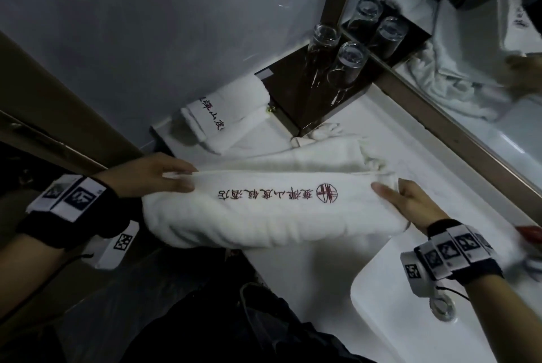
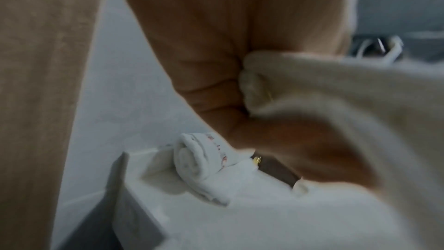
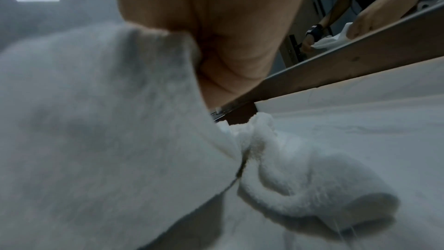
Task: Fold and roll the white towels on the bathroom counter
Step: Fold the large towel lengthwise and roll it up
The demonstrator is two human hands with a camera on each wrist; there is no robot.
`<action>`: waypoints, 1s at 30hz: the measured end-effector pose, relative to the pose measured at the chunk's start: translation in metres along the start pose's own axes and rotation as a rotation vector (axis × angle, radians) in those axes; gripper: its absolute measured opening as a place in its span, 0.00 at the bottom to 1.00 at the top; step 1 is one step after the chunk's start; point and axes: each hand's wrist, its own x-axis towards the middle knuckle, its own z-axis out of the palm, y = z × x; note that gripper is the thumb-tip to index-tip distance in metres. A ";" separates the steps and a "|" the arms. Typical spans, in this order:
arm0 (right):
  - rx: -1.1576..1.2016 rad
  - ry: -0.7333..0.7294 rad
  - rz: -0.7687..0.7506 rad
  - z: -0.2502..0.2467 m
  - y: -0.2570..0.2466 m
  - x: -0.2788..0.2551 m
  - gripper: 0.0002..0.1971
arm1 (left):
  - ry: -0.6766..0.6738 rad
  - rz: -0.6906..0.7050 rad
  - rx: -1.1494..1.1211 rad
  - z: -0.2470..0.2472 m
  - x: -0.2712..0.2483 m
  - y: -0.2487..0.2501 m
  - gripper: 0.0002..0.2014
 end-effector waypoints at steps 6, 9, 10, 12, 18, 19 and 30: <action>-0.243 0.241 -0.111 0.016 -0.019 0.041 0.17 | 0.029 -0.063 0.138 -0.009 0.037 -0.007 0.11; -0.280 0.296 -0.154 0.020 -0.027 0.062 0.18 | 0.049 -0.075 0.173 -0.009 0.047 -0.023 0.07; -0.291 0.291 -0.157 0.022 -0.030 0.070 0.17 | 0.041 -0.089 0.155 -0.007 0.049 -0.029 0.05; -0.328 0.256 -0.159 0.028 -0.034 0.083 0.15 | 0.032 -0.145 0.114 0.000 0.051 -0.042 0.04; -0.518 0.204 -0.042 0.043 -0.044 0.110 0.14 | 0.039 -0.342 0.166 0.023 0.058 -0.068 0.15; -0.547 0.198 0.011 0.045 -0.044 0.112 0.15 | 0.043 -0.359 0.178 0.025 0.059 -0.069 0.15; -0.417 0.345 0.122 0.047 -0.043 0.113 0.29 | 0.299 -0.201 0.418 0.058 0.057 -0.075 0.19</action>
